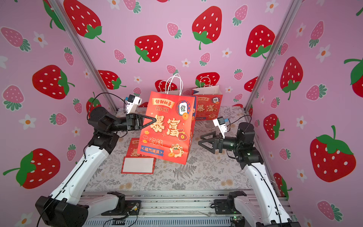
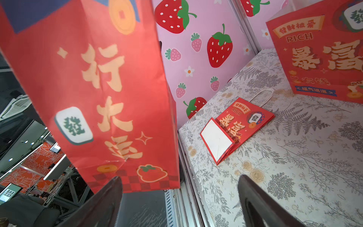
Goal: Put away the paper bag
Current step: Press the paper bag.
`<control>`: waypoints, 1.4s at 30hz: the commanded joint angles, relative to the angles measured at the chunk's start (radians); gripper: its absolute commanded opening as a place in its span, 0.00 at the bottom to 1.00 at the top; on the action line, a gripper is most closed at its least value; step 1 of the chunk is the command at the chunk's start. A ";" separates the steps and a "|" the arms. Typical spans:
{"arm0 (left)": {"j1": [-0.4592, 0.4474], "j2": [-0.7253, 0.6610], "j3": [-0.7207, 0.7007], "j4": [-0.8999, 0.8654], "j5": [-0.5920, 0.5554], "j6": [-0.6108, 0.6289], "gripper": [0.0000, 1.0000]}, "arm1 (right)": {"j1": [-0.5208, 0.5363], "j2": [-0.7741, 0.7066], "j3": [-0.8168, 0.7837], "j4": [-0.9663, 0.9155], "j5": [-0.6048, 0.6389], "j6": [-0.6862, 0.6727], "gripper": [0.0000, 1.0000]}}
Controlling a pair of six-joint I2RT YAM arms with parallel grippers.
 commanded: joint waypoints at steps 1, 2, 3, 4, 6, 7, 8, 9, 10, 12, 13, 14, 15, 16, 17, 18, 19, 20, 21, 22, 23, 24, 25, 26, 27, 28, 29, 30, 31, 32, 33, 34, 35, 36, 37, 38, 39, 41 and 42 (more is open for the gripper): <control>0.007 0.011 0.063 0.087 -0.010 -0.043 0.00 | 0.019 0.022 0.002 0.034 0.009 -0.021 0.92; 0.007 0.015 0.068 0.087 -0.011 -0.044 0.00 | 0.027 0.026 0.002 0.045 0.014 -0.018 0.92; 0.007 0.022 0.073 0.087 -0.010 -0.043 0.00 | 0.041 0.028 0.002 0.064 0.023 -0.012 0.92; 0.007 0.028 0.076 0.086 -0.002 -0.043 0.00 | 0.058 0.030 0.003 0.079 0.032 -0.007 0.92; 0.007 0.036 0.080 0.082 0.009 -0.036 0.00 | 0.089 0.029 0.010 0.095 0.057 -0.009 0.92; 0.007 0.040 0.081 0.078 0.012 -0.031 0.00 | 0.102 0.027 0.014 0.095 0.076 -0.014 0.91; 0.007 0.042 0.081 0.079 0.012 -0.030 0.00 | 0.110 0.025 0.017 0.103 0.090 -0.015 0.92; 0.007 0.045 0.080 0.079 0.012 -0.031 0.00 | 0.117 0.025 0.016 0.115 0.104 -0.011 0.91; 0.007 0.046 0.078 0.081 0.011 -0.030 0.00 | 0.123 0.025 0.015 0.129 0.114 -0.004 0.91; 0.007 0.046 0.077 0.084 0.009 -0.028 0.00 | 0.130 0.029 0.010 0.163 0.131 0.015 0.91; 0.007 0.046 0.074 0.085 0.007 -0.027 0.00 | 0.135 0.032 0.008 0.180 0.139 0.024 0.92; 0.007 0.046 0.071 0.088 0.006 -0.027 0.00 | 0.138 0.034 0.006 0.194 0.147 0.031 0.91; 0.006 0.047 0.068 0.092 0.006 -0.030 0.00 | 0.146 0.038 0.003 0.211 0.153 0.038 0.91; 0.006 0.047 0.065 0.096 0.006 -0.033 0.00 | 0.155 0.044 0.002 0.226 0.157 0.043 0.91; 0.005 0.046 0.063 0.096 0.007 -0.033 0.00 | 0.163 0.050 0.001 0.234 0.160 0.045 0.92; 0.006 0.046 0.060 0.097 0.006 -0.033 0.00 | 0.173 0.058 0.004 0.235 0.164 0.044 0.91; 0.006 0.044 0.056 0.100 0.006 -0.035 0.00 | 0.184 0.065 0.010 0.232 0.166 0.040 0.91; 0.006 0.042 0.051 0.102 0.003 -0.036 0.00 | 0.192 0.072 0.014 0.229 0.170 0.036 0.91; 0.004 0.038 0.046 0.112 -0.001 -0.044 0.00 | 0.199 0.081 0.019 0.227 0.173 0.032 0.91; 0.001 0.036 0.039 0.130 -0.007 -0.055 0.00 | 0.207 0.085 0.023 0.225 0.178 0.029 0.91; -0.002 0.032 0.036 0.144 -0.011 -0.063 0.00 | 0.213 0.091 0.026 0.222 0.180 0.025 0.91; -0.006 0.028 0.032 0.150 -0.016 -0.063 0.00 | 0.220 0.095 0.030 0.220 0.184 0.022 0.91; -0.009 0.027 0.031 0.150 -0.021 -0.059 0.00 | 0.224 0.097 0.032 0.220 0.187 0.021 0.91; -0.014 0.026 0.031 0.150 -0.023 -0.057 0.00 | 0.230 0.098 0.034 0.220 0.191 0.019 0.91; -0.018 0.029 0.031 0.149 -0.025 -0.055 0.00 | 0.235 0.100 0.037 0.219 0.193 0.018 0.91; -0.022 0.031 0.029 0.150 -0.025 -0.056 0.00 | 0.239 0.101 0.040 0.220 0.195 0.016 0.91; -0.026 0.034 0.030 0.150 -0.023 -0.055 0.00 | 0.243 0.102 0.042 0.220 0.197 0.016 0.91; -0.029 0.035 0.029 0.149 -0.022 -0.055 0.00 | 0.247 0.103 0.044 0.220 0.198 0.015 0.91; -0.031 0.035 0.028 0.150 -0.024 -0.055 0.00 | 0.252 0.103 0.046 0.220 0.201 0.014 0.91; -0.035 0.035 0.026 0.149 -0.026 -0.054 0.00 | 0.254 0.102 0.046 0.220 0.204 0.013 0.91; -0.040 0.036 0.025 0.147 -0.026 -0.052 0.00 | 0.258 0.102 0.048 0.221 0.208 0.013 0.91; -0.046 0.035 0.025 0.145 -0.028 -0.050 0.00 | 0.261 0.101 0.048 0.222 0.212 0.011 0.91; -0.051 0.037 0.023 0.138 -0.028 -0.043 0.00 | 0.265 0.103 0.048 0.222 0.215 0.011 0.91; -0.058 0.037 0.023 0.125 -0.029 -0.034 0.00 | 0.265 0.105 0.050 0.222 0.220 0.013 0.91; -0.062 0.036 0.022 0.113 -0.031 -0.023 0.00 | 0.267 0.109 0.052 0.222 0.222 0.014 0.91; -0.069 0.036 0.016 0.106 -0.034 -0.013 0.00 | 0.266 0.112 0.055 0.222 0.222 0.017 0.91; -0.075 0.037 0.010 0.101 -0.037 -0.008 0.00 | 0.268 0.117 0.058 0.222 0.222 0.020 0.91; -0.085 0.036 -0.009 0.101 -0.042 0.003 0.00 | 0.270 0.120 0.060 0.227 0.225 0.027 0.91; -0.089 0.035 -0.022 0.100 -0.046 0.015 0.00 | 0.272 0.119 0.061 0.229 0.226 0.031 0.91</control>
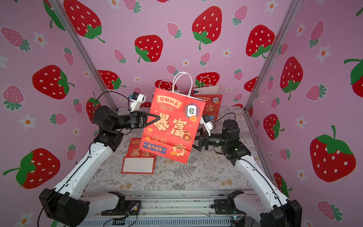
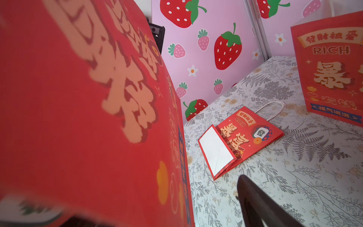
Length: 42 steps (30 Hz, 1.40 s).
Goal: Put away the paper bag
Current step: Press the paper bag.
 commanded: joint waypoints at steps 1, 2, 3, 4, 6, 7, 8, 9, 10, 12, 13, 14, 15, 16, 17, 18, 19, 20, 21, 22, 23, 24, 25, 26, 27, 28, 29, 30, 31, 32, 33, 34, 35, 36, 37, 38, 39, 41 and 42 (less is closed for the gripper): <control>-0.018 -0.016 -0.033 0.001 -0.016 0.049 0.00 | 0.011 0.004 0.041 0.028 0.013 0.011 0.91; -0.018 -0.022 -0.043 -0.007 -0.024 0.061 0.00 | 0.011 0.002 0.043 0.028 0.015 0.017 0.91; -0.016 -0.026 -0.051 -0.018 -0.027 0.074 0.00 | 0.011 -0.004 0.047 0.023 0.020 0.024 0.91; -0.016 -0.032 -0.057 -0.036 -0.026 0.095 0.00 | 0.011 -0.008 0.057 0.002 0.026 0.027 0.90; -0.016 -0.047 -0.059 -0.111 -0.033 0.162 0.00 | 0.011 -0.023 0.084 -0.061 0.039 0.020 0.90; -0.018 -0.055 -0.060 -0.154 -0.034 0.201 0.00 | 0.011 -0.030 0.100 -0.092 0.043 0.018 0.90; -0.018 -0.062 -0.059 -0.184 -0.033 0.228 0.00 | 0.011 -0.037 0.111 -0.113 0.038 0.017 0.90; -0.019 -0.071 -0.061 -0.218 -0.035 0.259 0.00 | 0.011 -0.046 0.118 -0.126 0.029 0.018 0.90; -0.021 -0.079 -0.063 -0.250 -0.037 0.288 0.00 | 0.011 -0.056 0.123 -0.127 0.027 0.028 0.90; -0.025 -0.101 -0.069 -0.323 -0.046 0.351 0.00 | 0.011 -0.081 0.132 -0.127 0.029 0.050 0.91; -0.025 -0.111 -0.075 -0.335 -0.052 0.366 0.00 | 0.011 -0.087 0.137 -0.124 0.029 0.060 0.91; -0.025 -0.123 -0.088 -0.336 -0.058 0.371 0.00 | 0.011 -0.094 0.142 -0.119 0.028 0.074 0.91; -0.025 -0.132 -0.100 -0.334 -0.064 0.375 0.00 | 0.011 -0.102 0.147 -0.110 0.028 0.089 0.91; -0.027 -0.139 -0.110 -0.331 -0.067 0.375 0.00 | 0.011 -0.106 0.149 -0.099 0.027 0.103 0.91; -0.027 -0.146 -0.119 -0.324 -0.069 0.374 0.00 | 0.011 -0.109 0.148 -0.079 0.025 0.125 0.92; -0.027 -0.152 -0.129 -0.321 -0.073 0.374 0.00 | 0.011 -0.111 0.145 -0.055 0.021 0.150 0.93; -0.027 -0.156 -0.133 -0.321 -0.075 0.378 0.00 | 0.011 -0.112 0.144 -0.035 0.019 0.171 0.93; -0.027 -0.159 -0.136 -0.320 -0.076 0.381 0.00 | 0.011 -0.109 0.141 -0.012 0.019 0.194 0.94; -0.027 -0.162 -0.138 -0.321 -0.075 0.383 0.00 | 0.011 -0.107 0.140 0.006 0.019 0.214 0.95; -0.027 -0.162 -0.139 -0.322 -0.072 0.384 0.00 | 0.011 -0.107 0.141 0.020 0.021 0.230 0.96; -0.027 -0.162 -0.137 -0.329 -0.070 0.388 0.00 | 0.011 -0.107 0.140 0.039 0.024 0.248 0.97; -0.027 -0.162 -0.134 -0.339 -0.069 0.396 0.00 | 0.011 -0.112 0.137 0.057 0.026 0.261 0.98; -0.026 -0.163 -0.130 -0.352 -0.068 0.404 0.00 | 0.011 -0.116 0.134 0.072 0.030 0.272 0.99; -0.027 -0.163 -0.126 -0.368 -0.067 0.416 0.00 | 0.011 -0.122 0.129 0.091 0.031 0.285 1.00; -0.027 -0.164 -0.121 -0.384 -0.067 0.427 0.00 | 0.011 -0.129 0.125 0.107 0.033 0.296 0.99; -0.027 -0.164 -0.120 -0.393 -0.067 0.431 0.00 | 0.011 -0.133 0.124 0.116 0.033 0.303 0.99; -0.027 -0.165 -0.120 -0.396 -0.067 0.434 0.00 | 0.011 -0.138 0.121 0.130 0.033 0.313 0.99; -0.027 -0.166 -0.120 -0.397 -0.067 0.435 0.00 | 0.011 -0.142 0.119 0.146 0.033 0.325 0.99; -0.027 -0.167 -0.120 -0.398 -0.069 0.437 0.00 | 0.011 -0.145 0.118 0.159 0.031 0.335 0.99; -0.027 -0.168 -0.124 -0.398 -0.072 0.439 0.00 | 0.012 -0.147 0.115 0.172 0.031 0.345 0.99; -0.027 -0.170 -0.125 -0.398 -0.077 0.440 0.00 | 0.011 -0.148 0.114 0.185 0.032 0.354 0.99; -0.027 -0.170 -0.127 -0.404 -0.083 0.444 0.00 | 0.011 -0.148 0.114 0.194 0.033 0.359 0.99; -0.028 -0.169 -0.124 -0.428 -0.091 0.459 0.00 | 0.011 -0.148 0.114 0.200 0.041 0.361 0.99; -0.036 -0.167 -0.117 -0.458 -0.098 0.482 0.00 | 0.013 -0.148 0.114 0.200 0.051 0.361 0.99; -0.041 -0.165 -0.110 -0.481 -0.107 0.500 0.00 | 0.013 -0.148 0.114 0.194 0.064 0.359 1.00; -0.048 -0.166 -0.106 -0.497 -0.117 0.512 0.00 | 0.015 -0.145 0.116 0.180 0.078 0.351 0.99; -0.050 -0.166 -0.105 -0.497 -0.124 0.512 0.00 | 0.018 -0.141 0.120 0.163 0.088 0.338 0.98; -0.052 -0.167 -0.103 -0.488 -0.129 0.505 0.00 | 0.026 -0.132 0.128 0.130 0.105 0.314 0.96; -0.053 -0.168 -0.104 -0.478 -0.134 0.499 0.00 | 0.029 -0.126 0.129 0.120 0.117 0.305 0.95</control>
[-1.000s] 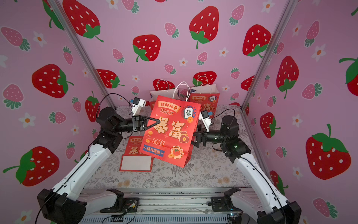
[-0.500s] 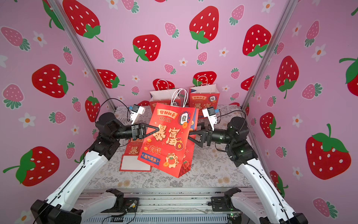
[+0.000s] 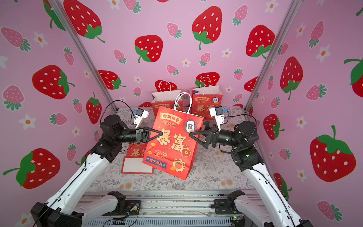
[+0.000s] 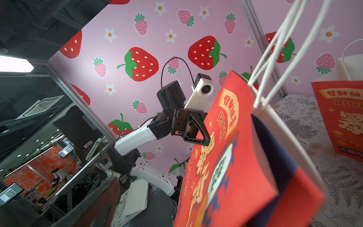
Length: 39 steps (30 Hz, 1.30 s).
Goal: Put away the paper bag
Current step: Press the paper bag.
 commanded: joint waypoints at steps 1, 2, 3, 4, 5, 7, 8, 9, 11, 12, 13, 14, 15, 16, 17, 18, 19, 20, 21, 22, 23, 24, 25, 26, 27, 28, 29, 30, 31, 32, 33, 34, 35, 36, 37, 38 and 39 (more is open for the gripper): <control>-0.006 -0.016 0.030 0.003 -0.027 0.019 0.00 | 0.019 0.013 0.007 -0.010 0.051 -0.032 0.94; -0.006 -0.016 0.024 0.021 -0.033 0.008 0.00 | 0.023 0.020 0.006 -0.011 0.059 -0.035 0.94; -0.006 -0.016 0.021 0.041 -0.039 -0.006 0.00 | 0.031 0.027 0.007 -0.011 0.069 -0.041 0.93; -0.008 -0.015 0.017 0.056 -0.044 -0.016 0.00 | 0.036 0.033 0.008 -0.011 0.076 -0.045 0.91; -0.008 -0.015 0.014 0.067 -0.051 -0.024 0.00 | 0.045 0.039 0.009 -0.011 0.088 -0.050 0.90; -0.011 -0.014 0.012 0.073 -0.064 -0.028 0.00 | 0.058 0.049 0.012 -0.011 0.110 -0.057 0.86; -0.013 -0.015 0.011 0.073 -0.068 -0.028 0.00 | 0.066 0.052 0.014 -0.012 0.120 -0.060 0.84; -0.015 -0.015 0.008 0.076 -0.074 -0.028 0.00 | 0.073 0.054 0.016 -0.016 0.131 -0.066 0.81; -0.022 -0.019 0.004 0.082 -0.085 -0.029 0.00 | 0.085 0.057 0.019 -0.028 0.156 -0.081 0.75; -0.027 -0.020 0.003 0.087 -0.090 -0.032 0.00 | 0.091 0.057 0.022 -0.038 0.170 -0.092 0.72; -0.030 -0.022 0.001 0.093 -0.096 -0.034 0.00 | 0.094 0.058 0.022 -0.042 0.180 -0.098 0.70; -0.036 -0.021 -0.001 0.098 -0.101 -0.038 0.00 | 0.096 0.058 0.021 -0.043 0.191 -0.100 0.67; -0.041 -0.023 -0.003 0.099 -0.108 -0.038 0.00 | 0.096 0.058 0.020 -0.042 0.200 -0.100 0.64; -0.043 -0.023 -0.004 0.099 -0.113 -0.038 0.00 | 0.098 0.058 0.019 -0.040 0.210 -0.098 0.60; -0.047 -0.024 -0.005 0.099 -0.117 -0.036 0.00 | 0.098 0.057 0.015 -0.034 0.222 -0.091 0.55; -0.049 -0.025 -0.006 0.099 -0.120 -0.036 0.00 | 0.098 0.058 0.011 -0.023 0.230 -0.083 0.50; -0.050 -0.027 -0.009 0.099 -0.121 -0.034 0.00 | 0.098 0.058 0.009 -0.013 0.231 -0.075 0.46; -0.053 -0.028 -0.010 0.099 -0.125 -0.034 0.00 | 0.100 0.057 0.004 0.000 0.233 -0.067 0.42; -0.056 -0.031 -0.013 0.096 -0.128 -0.034 0.00 | 0.099 0.056 0.003 0.007 0.236 -0.061 0.40; -0.057 -0.032 -0.015 0.095 -0.131 -0.032 0.00 | 0.099 0.055 0.002 0.009 0.239 -0.059 0.37; -0.058 -0.036 -0.017 0.093 -0.136 -0.031 0.00 | 0.099 0.052 0.000 0.009 0.245 -0.058 0.34; -0.059 -0.039 -0.021 0.087 -0.142 -0.028 0.00 | 0.099 0.051 -0.002 0.009 0.253 -0.059 0.31; -0.060 -0.040 -0.023 0.082 -0.149 -0.022 0.00 | 0.099 0.051 -0.004 0.006 0.260 -0.060 0.29; -0.062 -0.041 -0.024 0.074 -0.159 -0.013 0.00 | 0.099 0.052 -0.005 0.000 0.269 -0.063 0.25; -0.066 -0.039 -0.024 0.066 -0.171 -0.004 0.02 | 0.099 0.056 -0.005 -0.007 0.277 -0.063 0.22; -0.070 -0.040 -0.026 0.063 -0.185 0.004 0.05 | 0.099 0.058 -0.007 -0.010 0.282 -0.062 0.19; -0.077 -0.036 -0.025 0.057 -0.204 0.015 0.10 | 0.097 0.064 -0.006 -0.017 0.284 -0.063 0.15; -0.088 -0.032 -0.019 0.047 -0.227 0.032 0.14 | 0.094 0.068 -0.004 -0.025 0.282 -0.063 0.11; -0.100 -0.028 -0.011 0.039 -0.247 0.046 0.17 | 0.091 0.073 -0.001 -0.034 0.281 -0.061 0.07; -0.115 -0.023 -0.003 0.030 -0.270 0.064 0.21 | 0.086 0.077 0.003 -0.040 0.279 -0.058 0.00; -0.127 -0.018 0.008 0.021 -0.294 0.083 0.25 | 0.083 0.081 0.005 -0.044 0.275 -0.055 0.00; -0.135 -0.015 0.020 0.007 -0.314 0.100 0.30 | 0.078 0.084 0.007 -0.044 0.272 -0.050 0.00; -0.144 -0.013 0.030 -0.014 -0.344 0.124 0.37 | 0.074 0.091 0.010 -0.047 0.265 -0.045 0.00; -0.152 -0.016 0.031 -0.023 -0.380 0.143 0.45 | 0.072 0.098 0.022 -0.055 0.257 -0.045 0.00; -0.158 -0.024 0.022 -0.018 -0.413 0.150 0.50 | 0.067 0.106 0.035 -0.073 0.251 -0.050 0.00; -0.160 -0.036 -0.004 0.012 -0.447 0.141 0.58 | 0.062 0.118 0.056 -0.108 0.241 -0.065 0.00; -0.161 -0.051 -0.039 0.073 -0.462 0.116 0.64 | 0.058 0.130 0.081 -0.156 0.227 -0.091 0.00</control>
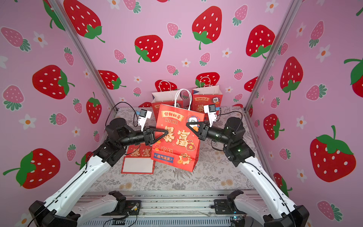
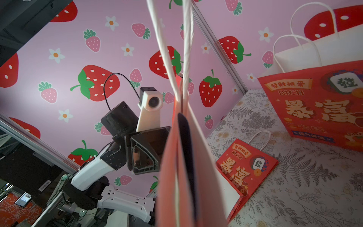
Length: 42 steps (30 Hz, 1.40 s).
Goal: Put away the paper bag
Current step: Press the paper bag.
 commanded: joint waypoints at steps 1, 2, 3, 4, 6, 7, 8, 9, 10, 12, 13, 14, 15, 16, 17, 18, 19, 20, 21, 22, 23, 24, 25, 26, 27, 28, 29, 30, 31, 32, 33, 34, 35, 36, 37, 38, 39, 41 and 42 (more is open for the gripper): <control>-0.012 -0.042 -0.057 0.119 -0.103 -0.003 0.69 | -0.017 0.033 0.094 -0.110 -0.052 -0.067 0.00; -0.013 -0.061 -0.090 0.170 -0.100 -0.023 0.74 | -0.029 0.045 0.124 -0.183 -0.076 -0.109 0.00; -0.014 -0.084 -0.115 0.189 -0.095 -0.027 0.79 | -0.046 0.063 0.156 -0.256 -0.109 -0.153 0.00; -0.015 -0.108 -0.133 0.184 -0.096 -0.021 0.82 | -0.064 0.077 0.182 -0.306 -0.140 -0.186 0.00; -0.014 -0.174 -0.175 0.179 -0.097 -0.017 0.88 | -0.129 0.109 0.234 -0.372 -0.236 -0.209 0.00; -0.010 -0.205 -0.198 0.199 -0.083 -0.029 0.91 | -0.158 0.121 0.256 -0.373 -0.280 -0.197 0.00; -0.007 -0.235 -0.217 0.224 -0.058 -0.043 0.93 | -0.188 0.139 0.284 -0.372 -0.328 -0.185 0.00; -0.003 -0.261 -0.223 0.239 -0.027 -0.051 0.95 | -0.208 0.156 0.316 -0.370 -0.379 -0.180 0.00; -0.003 -0.279 -0.221 0.237 0.000 -0.050 0.97 | -0.218 0.172 0.345 -0.370 -0.423 -0.179 0.00; -0.002 -0.315 -0.209 0.216 0.045 -0.034 1.00 | -0.228 0.211 0.409 -0.369 -0.520 -0.182 0.00; 0.000 -0.328 -0.206 0.198 0.053 -0.022 1.00 | -0.229 0.227 0.433 -0.367 -0.560 -0.182 0.00; 0.001 -0.343 -0.204 0.170 0.060 -0.001 0.99 | -0.230 0.241 0.455 -0.357 -0.597 -0.176 0.00; 0.004 -0.355 -0.209 0.146 0.067 0.021 0.99 | -0.230 0.255 0.469 -0.328 -0.628 -0.158 0.00; 0.011 -0.363 -0.217 0.135 0.078 0.036 0.99 | -0.230 0.263 0.473 -0.286 -0.650 -0.126 0.00; 0.023 -0.371 -0.237 0.151 0.100 0.036 0.99 | -0.229 0.274 0.474 -0.202 -0.680 -0.065 0.00; 0.039 -0.375 -0.259 0.190 0.126 0.017 1.00 | -0.227 0.286 0.473 -0.096 -0.702 0.014 0.00; 0.056 -0.376 -0.275 0.225 0.147 -0.004 0.99 | -0.225 0.296 0.474 -0.013 -0.715 0.080 0.00; 0.076 -0.375 -0.289 0.262 0.161 -0.033 0.99 | -0.222 0.312 0.484 0.059 -0.729 0.138 0.00; 0.093 -0.374 -0.298 0.286 0.164 -0.053 0.99 | -0.218 0.327 0.511 0.072 -0.742 0.156 0.00; 0.103 -0.371 -0.306 0.301 0.163 -0.065 0.99 | -0.213 0.341 0.540 0.061 -0.751 0.156 0.00; 0.112 -0.366 -0.311 0.314 0.164 -0.078 1.00 | -0.207 0.356 0.569 0.056 -0.763 0.166 0.00; 0.119 -0.357 -0.315 0.326 0.169 -0.085 1.00 | -0.200 0.369 0.600 0.056 -0.776 0.179 0.00; 0.123 -0.347 -0.320 0.344 0.177 -0.097 1.00 | -0.195 0.376 0.622 0.056 -0.784 0.187 0.00; 0.125 -0.335 -0.327 0.372 0.186 -0.113 0.99 | -0.191 0.382 0.642 0.056 -0.790 0.195 0.00; 0.126 -0.325 -0.331 0.397 0.194 -0.125 0.99 | -0.187 0.384 0.659 0.056 -0.793 0.201 0.00; 0.126 -0.317 -0.338 0.417 0.200 -0.133 0.99 | -0.186 0.383 0.670 0.056 -0.794 0.203 0.00; 0.126 -0.307 -0.348 0.446 0.209 -0.140 0.99 | -0.184 0.383 0.683 0.056 -0.790 0.209 0.00; 0.126 -0.299 -0.359 0.476 0.216 -0.152 0.99 | -0.181 0.384 0.696 0.057 -0.784 0.217 0.00; 0.126 -0.292 -0.367 0.492 0.219 -0.158 0.99 | -0.177 0.389 0.707 0.056 -0.783 0.225 0.00; 0.126 -0.286 -0.372 0.499 0.220 -0.157 0.99 | -0.171 0.395 0.722 0.056 -0.784 0.235 0.00; 0.126 -0.280 -0.374 0.500 0.220 -0.158 0.99 | -0.166 0.396 0.730 0.056 -0.786 0.241 0.00; 0.126 -0.274 -0.373 0.499 0.219 -0.155 0.99 | -0.160 0.397 0.736 0.056 -0.785 0.244 0.00; 0.126 -0.267 -0.374 0.501 0.220 -0.155 1.00 | -0.152 0.396 0.737 0.056 -0.786 0.245 0.00; 0.126 -0.264 -0.375 0.508 0.220 -0.158 1.00 | -0.145 0.395 0.737 0.056 -0.786 0.246 0.00; 0.125 -0.262 -0.377 0.519 0.223 -0.165 0.99 | -0.137 0.391 0.733 0.056 -0.783 0.247 0.00; 0.124 -0.260 -0.377 0.525 0.224 -0.168 0.99 | -0.127 0.388 0.727 0.056 -0.780 0.248 0.00; 0.121 -0.258 -0.378 0.528 0.222 -0.168 1.00 | -0.119 0.386 0.722 0.056 -0.775 0.244 0.00; 0.103 -0.253 -0.381 0.548 0.225 -0.166 1.00 | -0.094 0.381 0.706 0.058 -0.754 0.234 0.00; 0.094 -0.248 -0.382 0.554 0.226 -0.163 0.99 | -0.082 0.377 0.698 0.059 -0.742 0.232 0.00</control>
